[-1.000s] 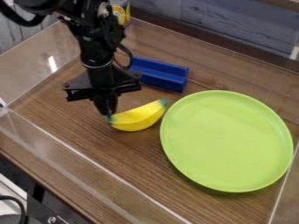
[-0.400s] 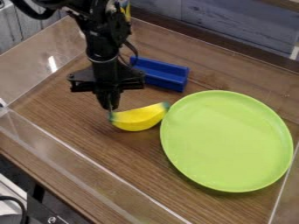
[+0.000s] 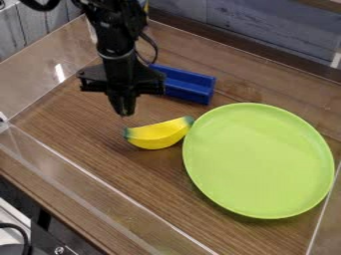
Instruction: Remove the blue object from inside the green plate and put it on the table
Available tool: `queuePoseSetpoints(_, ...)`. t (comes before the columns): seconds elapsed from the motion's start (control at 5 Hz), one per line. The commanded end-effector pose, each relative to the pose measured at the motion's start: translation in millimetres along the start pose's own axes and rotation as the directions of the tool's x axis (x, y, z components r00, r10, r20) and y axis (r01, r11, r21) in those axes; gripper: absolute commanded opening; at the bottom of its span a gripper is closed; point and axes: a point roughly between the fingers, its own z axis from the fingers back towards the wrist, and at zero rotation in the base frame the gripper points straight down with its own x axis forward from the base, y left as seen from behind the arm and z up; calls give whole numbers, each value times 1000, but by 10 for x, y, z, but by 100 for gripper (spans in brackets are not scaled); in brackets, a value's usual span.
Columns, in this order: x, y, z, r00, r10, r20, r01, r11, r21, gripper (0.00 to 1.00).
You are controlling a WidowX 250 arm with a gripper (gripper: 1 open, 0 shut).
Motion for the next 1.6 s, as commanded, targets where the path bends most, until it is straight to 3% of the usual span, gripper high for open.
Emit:
queuePoseSetpoints(0.0, 157, -92, 128, 999, 1, 48, -1, 1000, -8, 0)
queuePoseSetpoints(0.2, 205, -179, 128, 999, -12, 47, 12, 1000, -5, 0)
queuePoseSetpoints(0.4, 203, -357, 105, 997, -70, 45, 71, 997, -15, 100)
queuePoseSetpoints(0.6, 239, -590, 81, 992, -121, 44, 122, 992, -28, 0)
queuePoseSetpoints(1.0, 385, -884, 5, 978, -203, 53, 205, 977, -51, 0)
queuePoseSetpoints(1.4, 335, -1022, 126, 978, -198, 62, 200, 979, -43, 0)
